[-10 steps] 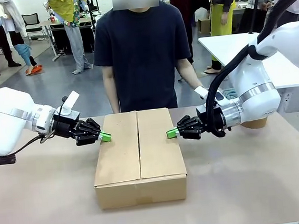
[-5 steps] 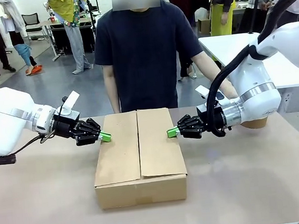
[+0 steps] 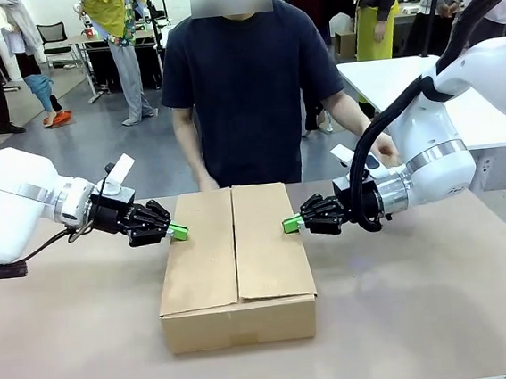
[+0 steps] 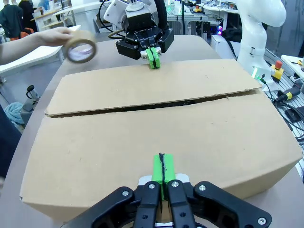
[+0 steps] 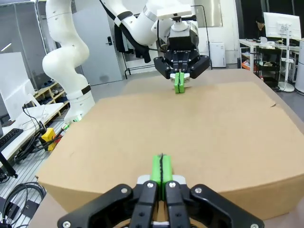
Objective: Wrap the clocks to prevent damage.
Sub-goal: After the human seals the box with tape, release both hands from the side flaps of the Package Box.
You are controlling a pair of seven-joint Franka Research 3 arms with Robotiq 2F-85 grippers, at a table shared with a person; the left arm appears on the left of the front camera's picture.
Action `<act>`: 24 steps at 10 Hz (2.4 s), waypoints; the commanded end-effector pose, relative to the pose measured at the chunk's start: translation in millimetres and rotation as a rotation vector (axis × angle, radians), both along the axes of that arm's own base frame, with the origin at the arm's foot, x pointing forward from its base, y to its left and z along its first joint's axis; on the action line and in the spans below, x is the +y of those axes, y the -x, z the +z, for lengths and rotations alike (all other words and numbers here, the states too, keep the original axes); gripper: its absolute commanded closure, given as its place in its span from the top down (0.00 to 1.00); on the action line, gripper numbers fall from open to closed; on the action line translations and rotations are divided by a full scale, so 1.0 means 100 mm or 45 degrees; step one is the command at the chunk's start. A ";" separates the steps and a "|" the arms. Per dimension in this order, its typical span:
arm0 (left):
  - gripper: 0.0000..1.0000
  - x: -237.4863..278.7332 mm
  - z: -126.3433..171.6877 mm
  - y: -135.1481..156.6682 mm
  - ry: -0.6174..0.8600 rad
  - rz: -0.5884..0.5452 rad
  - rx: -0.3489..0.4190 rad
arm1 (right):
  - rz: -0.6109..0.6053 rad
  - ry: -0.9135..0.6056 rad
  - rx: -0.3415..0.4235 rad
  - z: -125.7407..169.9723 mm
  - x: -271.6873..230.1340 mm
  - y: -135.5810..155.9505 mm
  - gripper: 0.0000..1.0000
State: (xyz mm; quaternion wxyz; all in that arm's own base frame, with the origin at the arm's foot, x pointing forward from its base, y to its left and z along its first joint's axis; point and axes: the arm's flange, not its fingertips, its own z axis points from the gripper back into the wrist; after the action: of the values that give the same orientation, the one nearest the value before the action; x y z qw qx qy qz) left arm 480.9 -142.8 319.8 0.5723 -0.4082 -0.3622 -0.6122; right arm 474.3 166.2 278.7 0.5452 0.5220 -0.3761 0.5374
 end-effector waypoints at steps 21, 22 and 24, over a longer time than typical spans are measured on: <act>0.00 0.00 -0.04 -0.01 -0.007 0.004 0.004 | -0.014 0.014 0.007 -0.02 0.01 0.01 0.01; 0.00 0.00 -0.04 -0.01 -0.007 0.004 0.004 | -0.014 0.014 0.007 -0.02 0.01 0.01 0.01; 0.00 0.00 -0.04 -0.01 -0.007 0.004 0.004 | -0.014 0.014 0.007 -0.02 0.01 0.01 0.01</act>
State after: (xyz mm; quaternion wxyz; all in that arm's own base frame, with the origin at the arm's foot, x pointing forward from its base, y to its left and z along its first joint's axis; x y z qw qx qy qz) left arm 480.9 -142.8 319.7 0.5723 -0.4082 -0.3621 -0.6121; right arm 474.4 166.1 278.5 0.5456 0.5217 -0.3760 0.5374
